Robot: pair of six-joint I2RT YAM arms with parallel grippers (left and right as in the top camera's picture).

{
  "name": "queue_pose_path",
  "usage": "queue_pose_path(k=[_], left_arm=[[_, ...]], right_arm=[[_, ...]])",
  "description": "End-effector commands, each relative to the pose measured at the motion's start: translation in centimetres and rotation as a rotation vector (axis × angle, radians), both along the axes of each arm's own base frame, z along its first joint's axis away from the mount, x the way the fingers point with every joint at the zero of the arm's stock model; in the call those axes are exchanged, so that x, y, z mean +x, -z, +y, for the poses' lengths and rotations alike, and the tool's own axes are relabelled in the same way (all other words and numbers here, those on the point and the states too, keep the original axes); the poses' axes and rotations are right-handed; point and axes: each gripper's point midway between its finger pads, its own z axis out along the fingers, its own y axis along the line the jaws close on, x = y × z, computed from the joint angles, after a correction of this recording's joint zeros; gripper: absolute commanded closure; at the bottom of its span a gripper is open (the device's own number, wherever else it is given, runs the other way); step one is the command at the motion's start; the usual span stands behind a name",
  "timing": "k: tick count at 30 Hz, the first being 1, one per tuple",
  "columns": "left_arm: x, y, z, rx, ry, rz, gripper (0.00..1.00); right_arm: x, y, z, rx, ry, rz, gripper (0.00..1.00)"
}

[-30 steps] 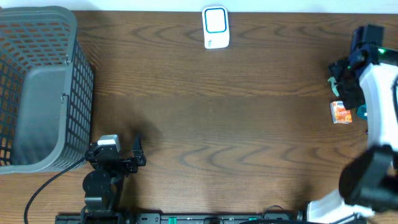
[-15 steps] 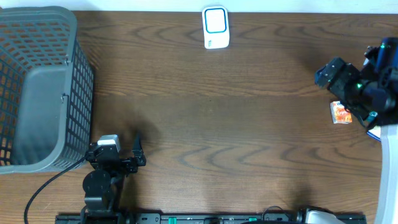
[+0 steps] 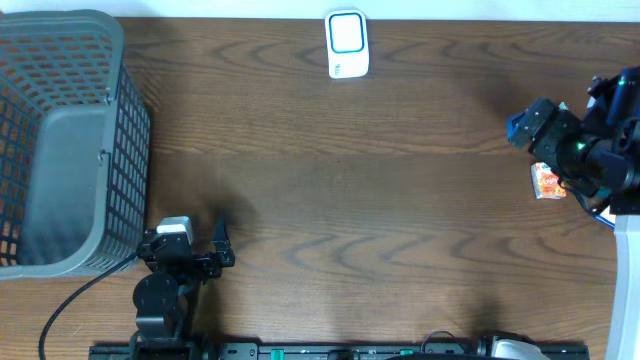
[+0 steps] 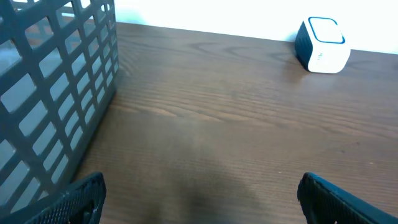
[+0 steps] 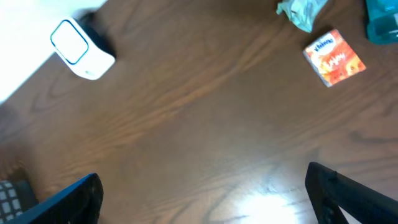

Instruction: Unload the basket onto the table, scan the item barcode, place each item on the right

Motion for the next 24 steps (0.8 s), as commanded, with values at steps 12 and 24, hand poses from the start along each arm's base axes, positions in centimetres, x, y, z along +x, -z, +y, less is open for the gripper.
queue_pose_path(k=[12,24], left_arm=[[0.0,1.2,0.1,0.012,-0.004,0.026,0.02],[0.0,1.2,0.1,0.012,-0.004,0.026,0.02]], right_arm=[[-0.6,2.4,2.0,-0.087,-0.113,-0.209,0.01],[-5.6,6.3,3.4,-0.164,-0.119,-0.933,0.01]])
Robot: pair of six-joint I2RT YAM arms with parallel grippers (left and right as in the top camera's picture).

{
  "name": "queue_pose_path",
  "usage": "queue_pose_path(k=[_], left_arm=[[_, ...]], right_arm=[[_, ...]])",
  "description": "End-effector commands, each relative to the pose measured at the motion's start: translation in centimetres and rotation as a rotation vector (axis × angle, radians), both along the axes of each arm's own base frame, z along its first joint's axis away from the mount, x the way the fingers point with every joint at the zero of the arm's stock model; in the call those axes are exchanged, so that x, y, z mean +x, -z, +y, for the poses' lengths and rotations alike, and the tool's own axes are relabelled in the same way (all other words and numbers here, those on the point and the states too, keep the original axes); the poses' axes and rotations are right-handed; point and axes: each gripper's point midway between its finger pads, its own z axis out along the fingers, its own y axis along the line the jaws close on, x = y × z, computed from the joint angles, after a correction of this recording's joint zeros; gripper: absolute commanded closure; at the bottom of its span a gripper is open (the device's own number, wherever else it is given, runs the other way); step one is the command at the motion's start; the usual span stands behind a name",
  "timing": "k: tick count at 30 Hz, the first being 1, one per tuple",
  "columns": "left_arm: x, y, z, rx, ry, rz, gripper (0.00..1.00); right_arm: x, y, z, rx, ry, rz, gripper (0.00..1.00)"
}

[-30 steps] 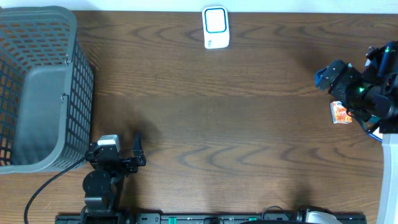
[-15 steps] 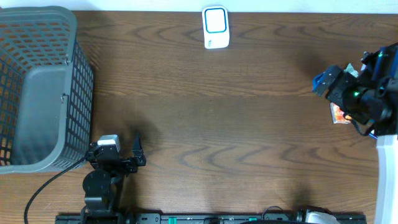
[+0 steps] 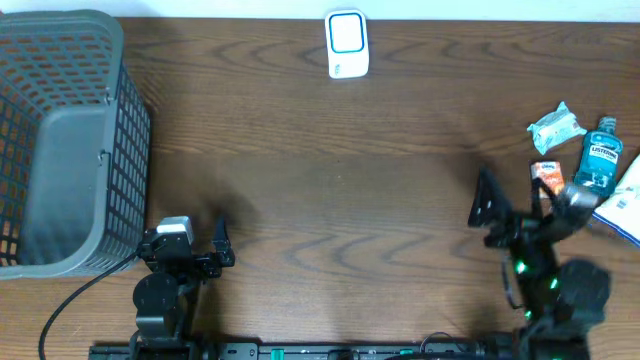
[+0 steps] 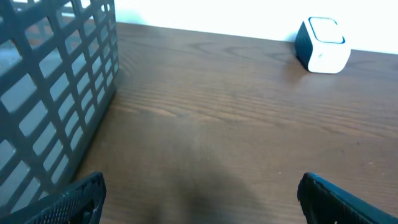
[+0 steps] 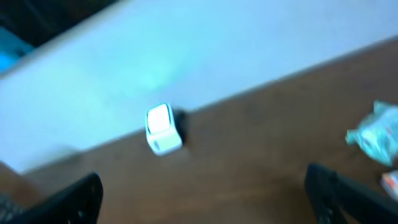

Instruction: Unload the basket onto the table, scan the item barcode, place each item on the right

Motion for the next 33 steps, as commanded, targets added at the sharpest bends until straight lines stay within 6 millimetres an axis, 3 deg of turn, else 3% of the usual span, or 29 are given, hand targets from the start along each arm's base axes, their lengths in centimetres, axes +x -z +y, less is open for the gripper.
queue_pose_path(k=[1,8,19,33], left_arm=[[0.0,1.1,0.1,0.012,-0.004,0.026,0.02],[0.0,1.1,0.1,0.012,-0.004,0.026,0.02],[0.0,1.1,0.1,0.012,-0.004,0.026,0.02],[0.0,1.1,0.1,0.012,-0.004,0.026,0.02]], right_arm=[[-0.9,2.8,0.1,-0.012,0.0,-0.073,0.01],[-1.0,5.2,-0.5,-0.016,0.037,-0.144,0.01],[-0.8,9.8,-1.7,-0.1,0.09,-0.013,0.01],[-0.8,9.8,-1.9,-0.349,0.083,-0.025,0.01]])
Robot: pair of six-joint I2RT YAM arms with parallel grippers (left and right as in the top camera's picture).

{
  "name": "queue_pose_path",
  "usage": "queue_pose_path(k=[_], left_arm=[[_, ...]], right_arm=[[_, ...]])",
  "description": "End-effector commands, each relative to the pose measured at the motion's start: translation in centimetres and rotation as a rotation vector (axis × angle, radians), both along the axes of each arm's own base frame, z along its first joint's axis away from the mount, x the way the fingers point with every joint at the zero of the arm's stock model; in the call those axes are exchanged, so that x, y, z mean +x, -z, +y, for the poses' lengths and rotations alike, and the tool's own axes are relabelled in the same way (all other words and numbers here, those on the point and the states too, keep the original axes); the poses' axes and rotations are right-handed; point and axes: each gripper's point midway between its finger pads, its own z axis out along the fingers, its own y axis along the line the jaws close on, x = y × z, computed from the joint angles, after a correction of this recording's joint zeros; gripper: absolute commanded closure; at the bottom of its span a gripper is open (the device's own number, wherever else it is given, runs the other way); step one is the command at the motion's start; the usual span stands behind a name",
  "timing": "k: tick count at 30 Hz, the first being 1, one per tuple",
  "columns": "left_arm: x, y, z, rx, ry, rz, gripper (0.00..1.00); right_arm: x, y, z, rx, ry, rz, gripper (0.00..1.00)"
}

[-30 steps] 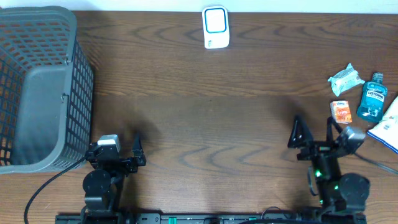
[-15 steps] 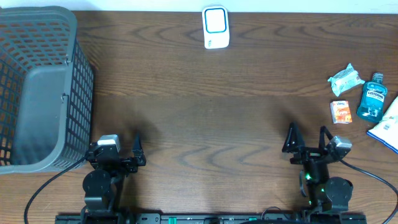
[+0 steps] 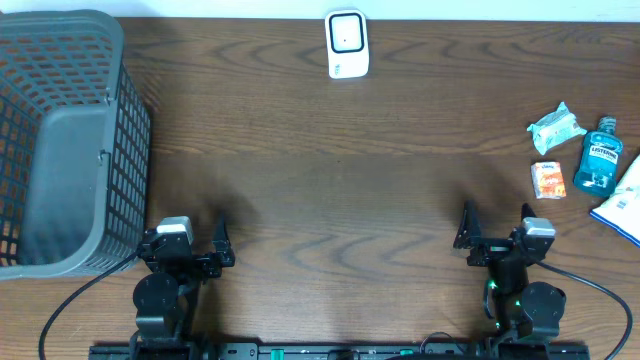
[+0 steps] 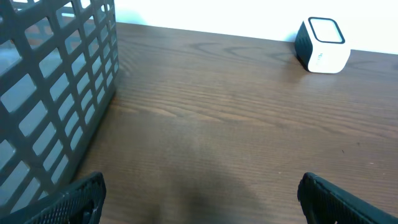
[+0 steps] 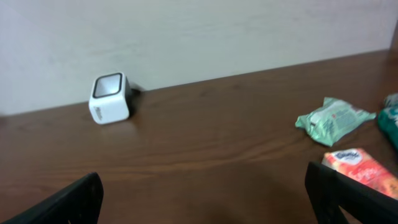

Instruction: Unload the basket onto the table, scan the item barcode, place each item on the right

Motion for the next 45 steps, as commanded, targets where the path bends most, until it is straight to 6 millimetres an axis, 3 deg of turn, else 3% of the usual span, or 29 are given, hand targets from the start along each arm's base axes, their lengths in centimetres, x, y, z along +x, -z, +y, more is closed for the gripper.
queue_pose_path(k=[1,34,45], left_arm=[[0.0,1.1,0.1,0.012,-0.004,0.026,0.02],[0.0,1.1,-0.3,0.013,0.014,0.022,0.02],[0.8,-0.5,-0.4,0.013,0.014,-0.088,0.02]], right_arm=[[0.0,0.0,-0.4,-0.087,0.014,-0.001,0.01],[0.0,0.0,-0.4,-0.087,0.014,-0.001,0.01],[0.0,0.0,-0.4,-0.087,0.014,-0.001,0.0]])
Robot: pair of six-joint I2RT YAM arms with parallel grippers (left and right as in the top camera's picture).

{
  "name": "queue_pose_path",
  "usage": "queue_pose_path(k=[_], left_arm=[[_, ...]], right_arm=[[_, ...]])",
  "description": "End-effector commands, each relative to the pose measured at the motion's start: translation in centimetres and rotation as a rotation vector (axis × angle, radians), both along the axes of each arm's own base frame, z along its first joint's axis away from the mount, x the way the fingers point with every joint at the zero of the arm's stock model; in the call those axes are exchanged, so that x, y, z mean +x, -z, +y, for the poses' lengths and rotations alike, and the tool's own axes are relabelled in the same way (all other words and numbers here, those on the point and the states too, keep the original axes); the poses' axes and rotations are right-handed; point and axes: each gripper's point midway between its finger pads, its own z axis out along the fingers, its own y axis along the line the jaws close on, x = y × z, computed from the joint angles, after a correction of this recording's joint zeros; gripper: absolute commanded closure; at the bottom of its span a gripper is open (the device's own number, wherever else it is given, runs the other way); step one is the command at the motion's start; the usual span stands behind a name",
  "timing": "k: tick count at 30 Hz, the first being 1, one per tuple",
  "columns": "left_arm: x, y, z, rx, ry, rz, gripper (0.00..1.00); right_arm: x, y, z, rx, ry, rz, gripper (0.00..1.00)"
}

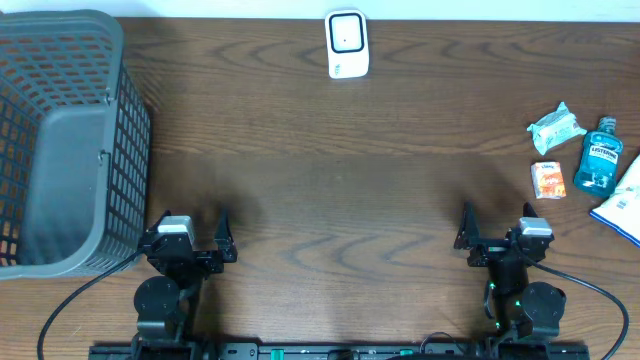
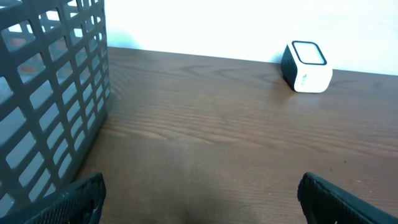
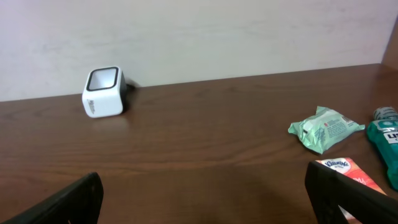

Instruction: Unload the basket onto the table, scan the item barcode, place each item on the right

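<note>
The white barcode scanner [image 1: 347,43] with a blue-rimmed window stands at the table's far edge; it also shows as the scanner [image 2: 306,66] and the scanner [image 3: 102,92]. The items lie at the far right: a green pack [image 1: 556,127], an orange tissue pack [image 1: 548,180] and a blue bottle [image 1: 600,155]. My left gripper [image 1: 187,245] sits open at the front left, holding nothing. At the front right my right gripper [image 1: 497,238] is open and holds nothing either, a short way in front of the orange tissue pack [image 3: 345,174].
A large grey mesh basket [image 1: 60,140] fills the left side, close to the left gripper; its wall [image 2: 50,106] shows in the left wrist view. A white packet [image 1: 625,205] lies at the right edge beside the bottle.
The left wrist view has shifted a little, so the scanner sits lower and further left in it. The right wrist view has shifted slightly too. Both grippers stay open and hold nothing.
At first my right gripper was open above the items at the right edge, over the orange pack. Then it was nearer the front edge, holding nothing. Later it rested at the front right, where it remains. The left gripper stayed open at the front left throughout.
</note>
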Motion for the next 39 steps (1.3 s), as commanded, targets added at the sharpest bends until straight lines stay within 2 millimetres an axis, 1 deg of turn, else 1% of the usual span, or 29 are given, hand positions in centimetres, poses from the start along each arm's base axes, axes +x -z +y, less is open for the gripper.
queue_pose_path(k=[1,5,6,8,10,11,12,16,39], left_arm=[[0.3,0.7,0.5,0.017,-0.03,-0.011,0.02],[1.0,-1.3,0.8,0.014,-0.049,-0.138,0.02],[1.0,-1.3,0.8,0.013,-0.048,-0.141,0.02],[1.0,-1.0,0.8,0.014,-0.047,-0.128,0.02],[0.9,0.0,0.8,0.017,-0.047,-0.089,0.02],[0.8,0.7,0.8,0.02,-0.047,-0.057,0.02],[0.8,0.9,0.8,0.031,-0.047,-0.05,0.02],[0.8,0.9,0.8,0.066,-0.04,-0.052,0.02],[0.8,0.9,0.8,0.065,-0.04,-0.05,0.02]], right_arm=[[0.0,0.0,-0.3,-0.017,0.016,-0.001,0.01],[0.0,0.0,-0.3,-0.017,0.016,-0.001,0.01],[0.0,0.0,-0.3,-0.017,0.015,-0.001,0.01],[0.0,0.0,-0.3,-0.017,0.016,-0.001,0.01],[0.0,0.0,-0.3,-0.017,0.016,-0.001,0.01],[0.0,0.0,-0.3,-0.017,0.016,-0.001,0.01],[0.0,0.0,-0.3,-0.017,0.016,-0.001,0.01],[0.0,0.0,-0.3,-0.017,0.016,-0.001,0.01],[0.0,0.0,-0.3,-0.017,0.016,-0.001,0.01]])
